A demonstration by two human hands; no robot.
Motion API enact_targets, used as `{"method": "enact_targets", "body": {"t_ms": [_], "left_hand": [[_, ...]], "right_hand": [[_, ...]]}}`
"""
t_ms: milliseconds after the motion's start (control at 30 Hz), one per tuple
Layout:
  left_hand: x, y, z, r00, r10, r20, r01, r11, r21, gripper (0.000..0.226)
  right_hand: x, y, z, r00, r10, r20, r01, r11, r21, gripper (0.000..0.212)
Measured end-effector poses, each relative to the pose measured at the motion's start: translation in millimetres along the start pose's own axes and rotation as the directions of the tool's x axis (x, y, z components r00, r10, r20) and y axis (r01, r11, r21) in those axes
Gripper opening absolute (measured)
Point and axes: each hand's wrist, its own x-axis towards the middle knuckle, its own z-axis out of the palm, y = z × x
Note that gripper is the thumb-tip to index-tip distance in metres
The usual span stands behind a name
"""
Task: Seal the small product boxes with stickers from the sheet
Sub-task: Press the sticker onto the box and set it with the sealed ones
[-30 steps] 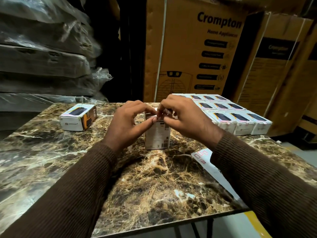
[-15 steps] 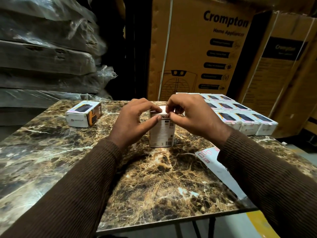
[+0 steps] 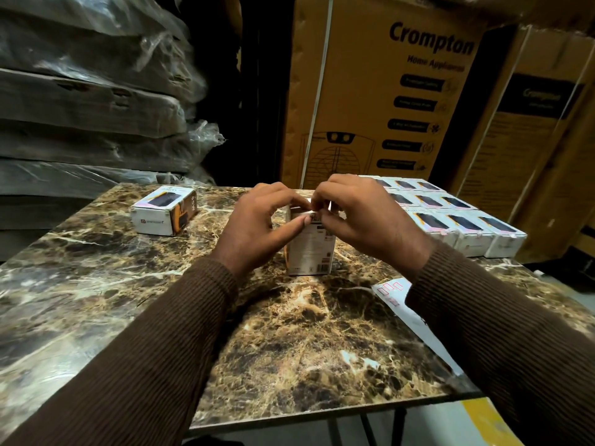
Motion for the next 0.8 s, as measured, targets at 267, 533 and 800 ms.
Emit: {"method": "enact_targets", "body": {"t_ms": [267,533,800], "left_hand": [[0,1,0,1.000,0.012,-0.004,-0.012,1.000,0.000,0.022],[0,0,1,1.000,0.023,0.001,-0.023,1.000,-0.004,0.019],[-1,0,1,1.000,0.012,0.000,-0.012,1.000,-0.009,0.020]], "right_hand": [[-2,-1,3,0.995,0.095,-0.021,-0.093,0.993,0.071,0.006],[-2,-3,7,0.977,0.210,-0.041,-0.203,0.971,0.129,0.009],[-5,-2,12,0.979,0.198,-0.052,-0.192,0.977,0.096,0.009]]}}
